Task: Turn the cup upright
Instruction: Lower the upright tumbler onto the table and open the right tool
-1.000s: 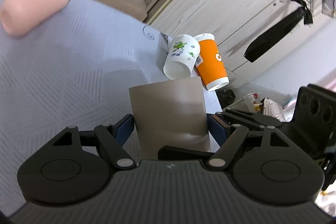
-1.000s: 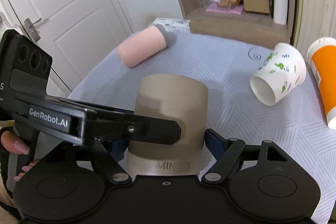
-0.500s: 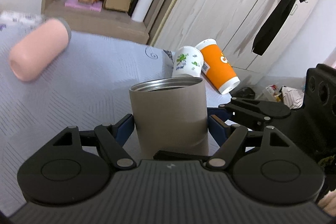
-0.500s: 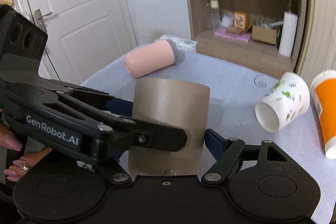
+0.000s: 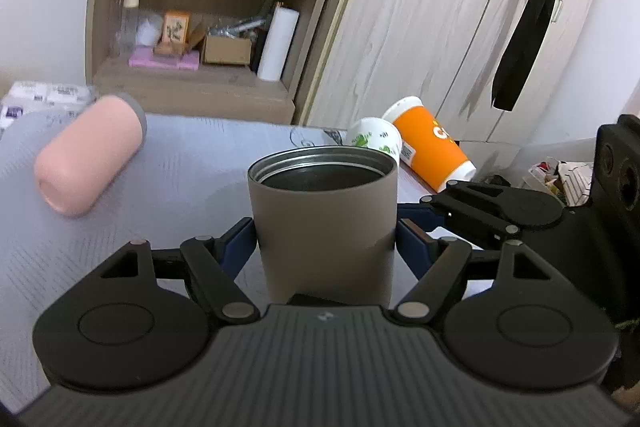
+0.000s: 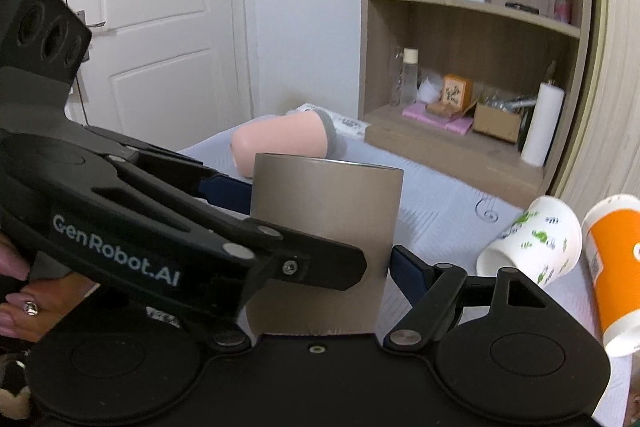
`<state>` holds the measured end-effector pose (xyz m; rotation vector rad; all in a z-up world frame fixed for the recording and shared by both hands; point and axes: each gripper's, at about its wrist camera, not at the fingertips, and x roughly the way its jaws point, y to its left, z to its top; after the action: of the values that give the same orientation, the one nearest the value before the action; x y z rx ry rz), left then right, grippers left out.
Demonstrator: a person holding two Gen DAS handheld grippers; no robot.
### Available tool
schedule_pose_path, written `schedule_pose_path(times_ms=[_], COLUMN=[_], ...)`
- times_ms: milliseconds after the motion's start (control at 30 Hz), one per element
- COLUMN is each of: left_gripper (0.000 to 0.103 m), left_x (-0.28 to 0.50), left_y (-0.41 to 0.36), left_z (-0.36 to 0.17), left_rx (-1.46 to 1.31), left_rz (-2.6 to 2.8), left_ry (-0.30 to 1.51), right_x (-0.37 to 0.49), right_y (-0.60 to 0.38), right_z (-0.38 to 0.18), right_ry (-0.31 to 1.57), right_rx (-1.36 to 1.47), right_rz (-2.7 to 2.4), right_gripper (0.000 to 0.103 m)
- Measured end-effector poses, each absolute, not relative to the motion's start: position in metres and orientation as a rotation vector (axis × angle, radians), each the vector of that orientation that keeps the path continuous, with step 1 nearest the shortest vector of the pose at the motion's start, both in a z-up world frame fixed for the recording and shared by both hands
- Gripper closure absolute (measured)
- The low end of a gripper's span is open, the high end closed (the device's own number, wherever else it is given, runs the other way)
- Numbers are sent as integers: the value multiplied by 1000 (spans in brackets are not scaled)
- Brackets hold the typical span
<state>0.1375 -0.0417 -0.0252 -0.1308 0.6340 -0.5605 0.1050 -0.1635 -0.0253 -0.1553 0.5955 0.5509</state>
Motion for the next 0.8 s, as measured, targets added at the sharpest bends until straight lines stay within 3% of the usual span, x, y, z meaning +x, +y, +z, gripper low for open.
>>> schedule_pose_path(times_ms=[800], left_gripper=[27], left_x=[153], left_y=[-62], left_z=[-39], left_rx=[27], left_rz=[-544], left_ry=[488], right_x=[121], right_y=[-155], right_z=[-57], right_ry=[401], right_rx=[-258], right_rz=[442], right_gripper=[21])
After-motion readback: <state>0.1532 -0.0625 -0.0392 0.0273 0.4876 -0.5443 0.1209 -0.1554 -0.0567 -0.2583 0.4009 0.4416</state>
